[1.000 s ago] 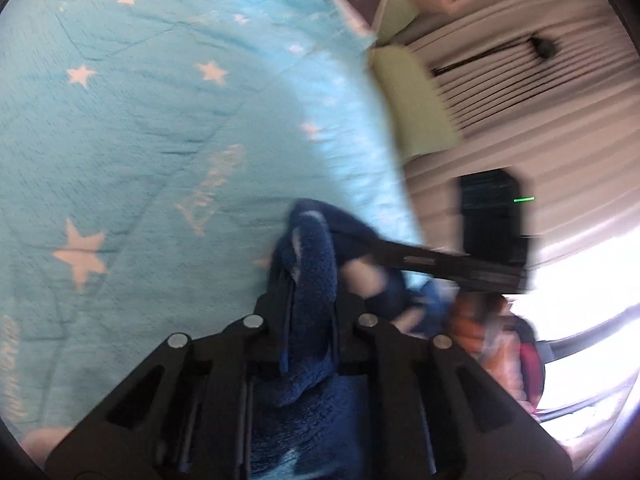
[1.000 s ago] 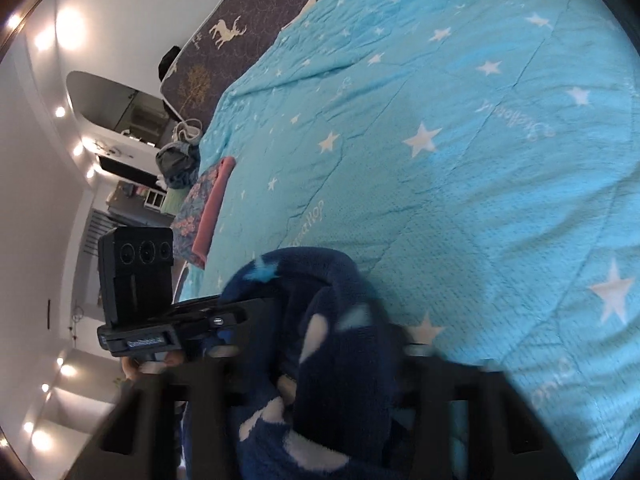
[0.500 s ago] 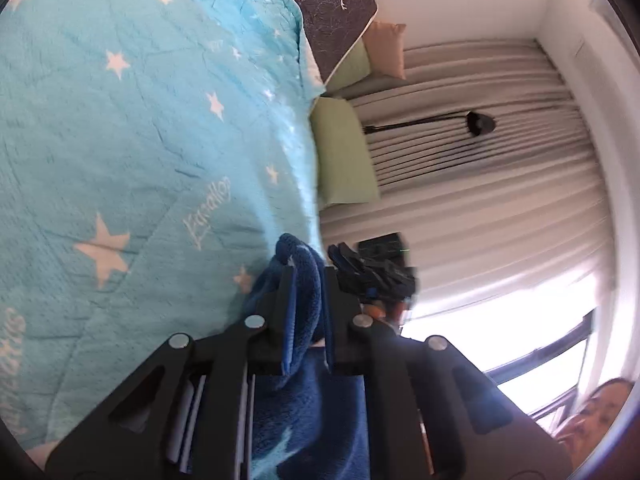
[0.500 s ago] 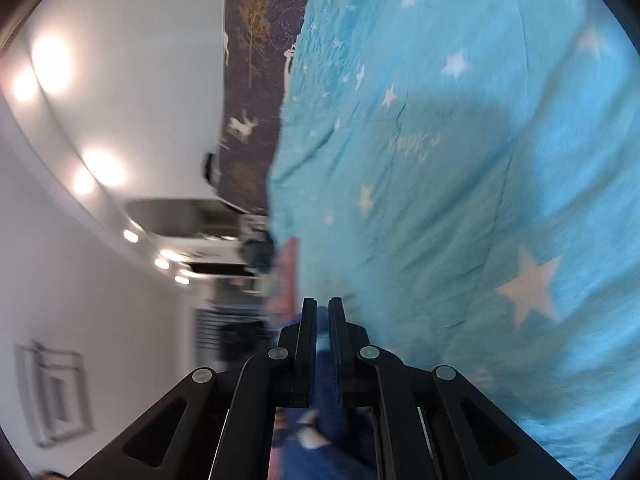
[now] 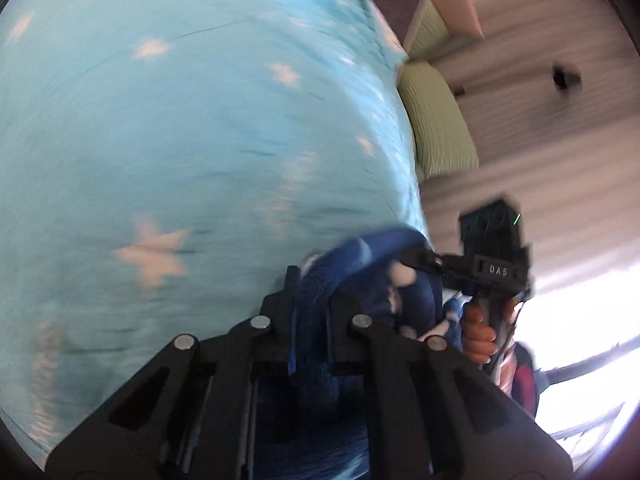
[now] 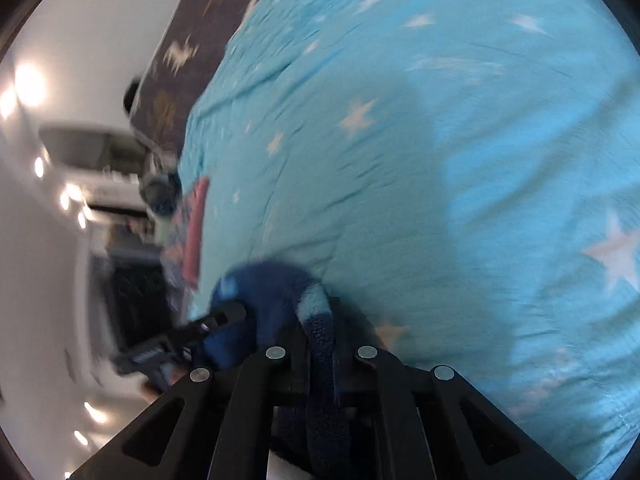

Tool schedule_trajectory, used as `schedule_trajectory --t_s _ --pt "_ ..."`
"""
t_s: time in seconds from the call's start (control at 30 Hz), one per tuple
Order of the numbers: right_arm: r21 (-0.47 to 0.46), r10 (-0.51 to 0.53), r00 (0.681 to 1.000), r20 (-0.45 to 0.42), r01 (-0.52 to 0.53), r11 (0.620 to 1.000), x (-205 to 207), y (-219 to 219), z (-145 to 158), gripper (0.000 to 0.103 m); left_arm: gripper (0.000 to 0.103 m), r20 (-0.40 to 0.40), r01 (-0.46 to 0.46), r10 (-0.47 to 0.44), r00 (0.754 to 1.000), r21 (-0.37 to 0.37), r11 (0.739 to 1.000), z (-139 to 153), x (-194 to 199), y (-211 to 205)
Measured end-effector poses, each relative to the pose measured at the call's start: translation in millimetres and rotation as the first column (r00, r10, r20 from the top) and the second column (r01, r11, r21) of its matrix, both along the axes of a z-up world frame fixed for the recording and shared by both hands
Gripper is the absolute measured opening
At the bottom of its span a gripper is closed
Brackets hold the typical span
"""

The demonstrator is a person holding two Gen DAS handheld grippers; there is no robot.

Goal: Fold small clothes

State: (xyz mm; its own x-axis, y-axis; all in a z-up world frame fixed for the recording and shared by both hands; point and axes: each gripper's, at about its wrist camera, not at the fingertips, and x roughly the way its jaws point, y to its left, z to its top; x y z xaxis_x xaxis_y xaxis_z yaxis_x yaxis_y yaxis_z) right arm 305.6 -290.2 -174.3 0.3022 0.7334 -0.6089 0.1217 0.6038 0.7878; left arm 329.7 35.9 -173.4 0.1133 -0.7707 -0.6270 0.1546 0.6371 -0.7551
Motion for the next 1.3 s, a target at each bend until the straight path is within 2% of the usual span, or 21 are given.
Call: schedule_trajectory --t_s 0.03,0.07,0.1,0.17,0.23,0.37,0.43,0.5,0.53,0.6,0.73,0.8,0.83,0.87,0.9,0.93,1.03,1.07,1.17,1.2,1.3 --pt "0.075 -0.022 0.999 -0.029 0.024 0.997 -3.9 -12.4 -6.5 0.005 0.011 -0.024 -0.015 0.014 1.0 -0.015 1.0 -3.4 -0.1 4.8" --pt "0.119 -0.027 0.998 -0.065 0.035 0.992 -7.8 -20.5 -13.3 0.007 0.011 -0.004 -0.014 0.014 1.0 0.013 1.0 0.1 -3.0 1.6" --pt "0.079 -0.017 0.997 -0.078 0.023 0.997 -11.6 -21.4 -12.5 0.016 0.011 0.036 -0.007 0.005 0.999 0.057 0.998 9.0 -7.6 -3.3" --pt "0.001 -0.031 0.997 -0.065 0.031 1.0 -17.8 -18.0 1.4 0.022 0.012 0.099 0.0 -0.009 0.995 0.095 0.996 31.0 -16.4 -13.2" --pt "-0.109 -0.066 0.998 0.023 0.068 0.992 -33.7 -24.3 35.6 0.028 0.014 0.181 -0.009 -0.009 0.983 0.101 0.995 62.9 -29.3 -14.6" --pt "-0.281 -0.046 0.971 0.234 0.113 0.953 -87.3 -37.0 108.5 0.039 0.051 0.397 -0.089 0.017 0.918 0.163 0.983 139.8 -76.0 6.9" --pt "-0.35 -0.01 0.955 0.297 0.118 0.929 -122.9 -30.0 130.9 0.043 0.055 0.467 -0.126 0.036 0.883 0.162 0.979 163.9 -106.7 23.0" --pt "-0.417 0.014 0.943 0.334 0.134 0.899 -162.8 -26.6 139.4 0.046 0.057 0.496 -0.137 0.052 0.867 0.136 0.981 172.3 -137.5 41.1" --pt "-0.437 0.026 0.937 0.347 0.137 0.889 -187.2 -24.7 140.6 0.046 0.057 0.502 -0.144 0.06 0.863 0.129 0.981 172.6 -147.8 42.6" --pt "-0.437 0.037 0.933 0.358 0.132 0.89 -209.0 -6.8 135.2 0.046 0.057 0.507 -0.148 0.063 0.86 0.13 0.98 163.8 -171.8 43.9" --pt "-0.394 0.098 0.919 0.382 0.066 0.917 -254.7 32.7 107.7 0.046 0.057 0.455 -0.13 0.039 0.89 0.171 0.977 116.8 -213.4 42.1" --pt "-0.381 0.125 0.912 0.39 0.036 0.924 -266.7 52.4 101.7 0.046 0.057 0.412 -0.145 0.025 0.911 0.263 0.954 85.1 -216.6 33.6" --pt "-0.385 0.139 0.916 0.375 0.018 0.923 -269.6 63.0 91.6 0.046 0.057 0.39 -0.171 0.022 0.92 0.351 0.921 63.2 -214.9 30.9" --pt "-0.429 0.15 0.93 0.336 0.009 0.903 -269.5 72.7 78.1 0.047 0.049 0.39 -0.183 0.013 0.921 0.402 0.897 45.8 -216.6 30.8" --pt "-0.491 0.152 0.941 0.304 0.018 0.871 -269.9 77.6 64.6 0.045 0.048 0.427 -0.195 -0.001 0.904 0.415 0.889 37.3 -221.0 29.9" --pt "-0.536 0.166 0.935 0.314 0.03 0.844 -273.0 81.6 53.5 0.045 0.048 0.477 -0.22 -0.005 0.879 0.416 0.883 39.3 -229.9 28.8" --pt "-0.609 0.194 0.914 0.355 0.069 0.79 -284.1 90.5 57.8 0.045 0.049 0.506 -0.248 -0.051 0.861 0.506 0.826 57.3 -246.0 14.4" --pt "-0.622 0.192 0.915 0.355 0.078 0.779 -284.9 92.2 60.1 0.045 0.049 0.511 -0.247 -0.064 0.857 0.517 0.82 61.3 -248.5 11.6" --pt "-0.618 0.152 0.917 0.37 0.12 0.777 -288.1 92.4 69.6 0.045 0.053 0.548 -0.255 -0.089 0.832 0.52 0.816 78.2 -264.8 4.5" --pt "-0.607 0.14 0.912 0.384 0.135 0.783 -290.7 91.8 72.5 0.046 0.058 0.568 -0.268 -0.089 0.818 0.515 0.814 83.7 -270.7 3.3" --pt "-0.583 0.105 0.895 0.433 0.189 0.79 -302.6 94.0 82.3 0.046 0.062 0.601 -0.288 -0.1 0.793 0.514 0.808 89.9 -285.8 1.5"
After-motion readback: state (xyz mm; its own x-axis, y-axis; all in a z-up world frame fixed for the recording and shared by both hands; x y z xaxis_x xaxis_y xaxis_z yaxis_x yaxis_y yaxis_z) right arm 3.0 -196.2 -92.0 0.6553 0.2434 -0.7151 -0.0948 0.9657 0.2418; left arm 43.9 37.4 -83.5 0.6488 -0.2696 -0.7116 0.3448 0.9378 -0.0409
